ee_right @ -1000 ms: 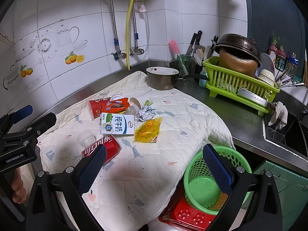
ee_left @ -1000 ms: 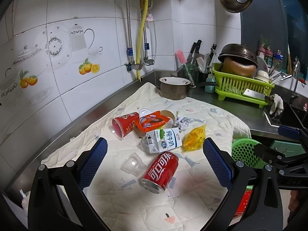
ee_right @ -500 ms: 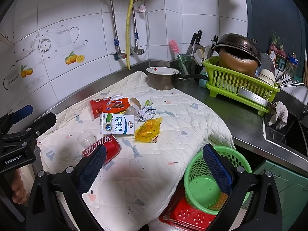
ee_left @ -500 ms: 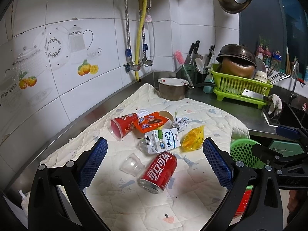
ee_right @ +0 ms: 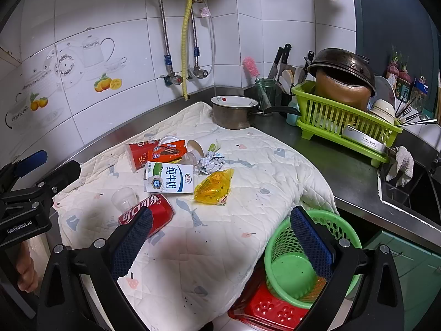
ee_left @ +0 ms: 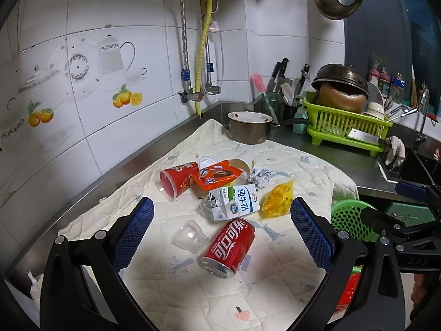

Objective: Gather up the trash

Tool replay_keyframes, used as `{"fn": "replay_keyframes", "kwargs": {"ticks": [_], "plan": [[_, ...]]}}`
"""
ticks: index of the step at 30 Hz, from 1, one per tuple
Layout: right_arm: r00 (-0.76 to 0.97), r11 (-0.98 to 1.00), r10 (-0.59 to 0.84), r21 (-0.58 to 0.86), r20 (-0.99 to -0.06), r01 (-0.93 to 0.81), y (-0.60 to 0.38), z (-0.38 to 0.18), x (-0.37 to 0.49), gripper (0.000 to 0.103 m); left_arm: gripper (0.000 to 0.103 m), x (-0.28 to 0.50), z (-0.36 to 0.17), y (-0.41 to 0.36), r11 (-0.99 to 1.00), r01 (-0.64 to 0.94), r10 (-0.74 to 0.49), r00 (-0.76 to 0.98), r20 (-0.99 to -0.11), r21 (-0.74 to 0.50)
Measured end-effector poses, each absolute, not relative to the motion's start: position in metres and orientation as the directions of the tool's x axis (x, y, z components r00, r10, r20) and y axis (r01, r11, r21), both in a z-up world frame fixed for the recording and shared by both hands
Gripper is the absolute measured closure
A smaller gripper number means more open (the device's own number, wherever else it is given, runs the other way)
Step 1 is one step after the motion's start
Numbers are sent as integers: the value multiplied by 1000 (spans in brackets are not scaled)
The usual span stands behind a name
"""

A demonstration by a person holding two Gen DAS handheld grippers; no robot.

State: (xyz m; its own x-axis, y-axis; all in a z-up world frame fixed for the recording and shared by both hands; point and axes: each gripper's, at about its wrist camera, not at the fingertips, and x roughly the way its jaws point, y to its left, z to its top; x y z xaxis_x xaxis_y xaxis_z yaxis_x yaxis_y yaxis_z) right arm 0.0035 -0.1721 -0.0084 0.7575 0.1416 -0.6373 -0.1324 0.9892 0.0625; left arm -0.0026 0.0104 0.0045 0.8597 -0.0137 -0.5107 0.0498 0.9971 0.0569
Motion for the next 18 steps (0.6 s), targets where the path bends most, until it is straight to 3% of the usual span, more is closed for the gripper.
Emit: {"fn": "replay_keyframes", "kwargs": {"ticks": [18], "plan": [[749,987,156,70,-644,-145,-171,-17,10,6,5,1,-2,15,998,41,-6,853,-522,56]]}}
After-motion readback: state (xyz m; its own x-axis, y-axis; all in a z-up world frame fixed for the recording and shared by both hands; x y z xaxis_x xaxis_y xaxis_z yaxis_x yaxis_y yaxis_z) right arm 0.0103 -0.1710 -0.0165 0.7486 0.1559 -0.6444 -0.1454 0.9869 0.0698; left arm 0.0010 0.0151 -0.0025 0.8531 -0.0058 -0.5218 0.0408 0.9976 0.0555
